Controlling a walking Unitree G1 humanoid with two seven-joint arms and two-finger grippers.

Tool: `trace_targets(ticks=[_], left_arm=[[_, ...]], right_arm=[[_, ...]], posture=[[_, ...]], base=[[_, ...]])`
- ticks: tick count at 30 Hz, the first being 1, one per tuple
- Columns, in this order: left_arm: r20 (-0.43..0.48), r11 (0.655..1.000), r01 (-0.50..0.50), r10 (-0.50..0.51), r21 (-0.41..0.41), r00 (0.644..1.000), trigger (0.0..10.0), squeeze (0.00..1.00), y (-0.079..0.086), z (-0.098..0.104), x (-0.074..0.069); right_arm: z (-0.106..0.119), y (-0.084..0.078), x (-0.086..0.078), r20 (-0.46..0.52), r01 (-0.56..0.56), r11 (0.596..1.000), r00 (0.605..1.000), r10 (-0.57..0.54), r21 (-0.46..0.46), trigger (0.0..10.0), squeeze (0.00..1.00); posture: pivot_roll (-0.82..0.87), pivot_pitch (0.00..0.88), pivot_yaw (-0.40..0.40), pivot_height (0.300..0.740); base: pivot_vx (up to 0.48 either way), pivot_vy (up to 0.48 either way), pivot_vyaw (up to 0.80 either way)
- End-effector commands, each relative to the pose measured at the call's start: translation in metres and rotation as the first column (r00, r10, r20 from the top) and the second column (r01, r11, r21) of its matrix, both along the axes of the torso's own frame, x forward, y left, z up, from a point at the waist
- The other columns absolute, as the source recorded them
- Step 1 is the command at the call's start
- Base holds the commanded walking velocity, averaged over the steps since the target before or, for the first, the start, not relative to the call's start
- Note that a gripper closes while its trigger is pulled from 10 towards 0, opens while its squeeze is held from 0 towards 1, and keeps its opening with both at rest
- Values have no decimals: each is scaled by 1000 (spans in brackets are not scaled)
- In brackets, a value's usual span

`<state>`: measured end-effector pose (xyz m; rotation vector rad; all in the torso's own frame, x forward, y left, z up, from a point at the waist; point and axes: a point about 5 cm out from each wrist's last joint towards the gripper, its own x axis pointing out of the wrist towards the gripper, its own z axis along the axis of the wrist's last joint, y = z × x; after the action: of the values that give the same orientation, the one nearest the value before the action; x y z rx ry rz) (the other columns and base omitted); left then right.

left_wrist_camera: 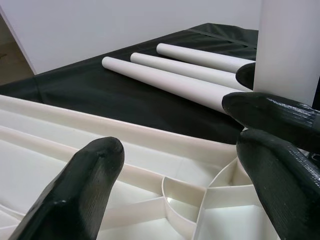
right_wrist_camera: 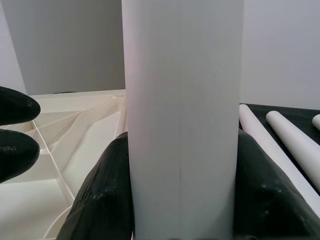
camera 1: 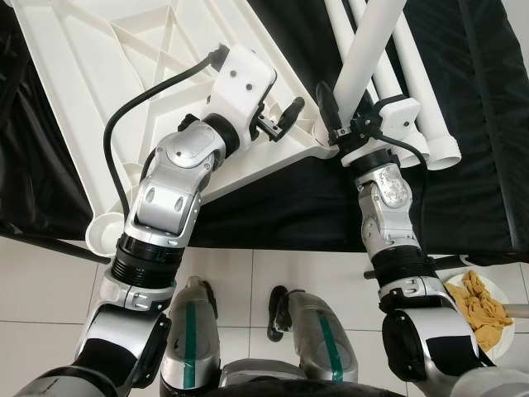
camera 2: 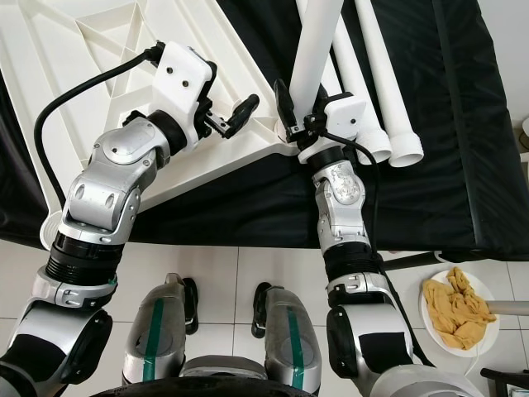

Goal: Building children table

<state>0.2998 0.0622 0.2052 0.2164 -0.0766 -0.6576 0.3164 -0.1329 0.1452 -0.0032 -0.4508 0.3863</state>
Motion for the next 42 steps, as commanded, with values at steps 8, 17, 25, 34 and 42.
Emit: trace_targets(ticks=[8,17,25,34,42], left_arm=[[8,1000,-28,28,4,1000,10000,0,1,2,-1],[9,1000,-22,22,10,1000,10000,0,1,3,0],[12,1000,-21,20,13,1000,10000,0,1,4,0],[13,1000,-17,16,15,1000,10000,0,1,4,0],[14,1000,-14,14,17,1000,10000,0,1,5,0]], right_arm=[[-28,0,-11,-45,30,992,998,-36,-121,10000,0],[-25,-1,-11,-3,87,988,996,-88,-125,10000,0],[-28,-2,-14,35,151,977,988,-147,-151,10000,0],[-33,0,-16,32,190,972,982,-187,-136,10000,0],[-29,2,-6,-92,166,984,983,-160,59,10000,0]], posture=[[119,110,-22,740],[125,106,-17,740],[126,103,-13,740],[127,104,-10,740],[126,103,-11,740]], base=[[0,0,0],[0,0,0],[0,0,0],[0,0,0],[0,0,0]])
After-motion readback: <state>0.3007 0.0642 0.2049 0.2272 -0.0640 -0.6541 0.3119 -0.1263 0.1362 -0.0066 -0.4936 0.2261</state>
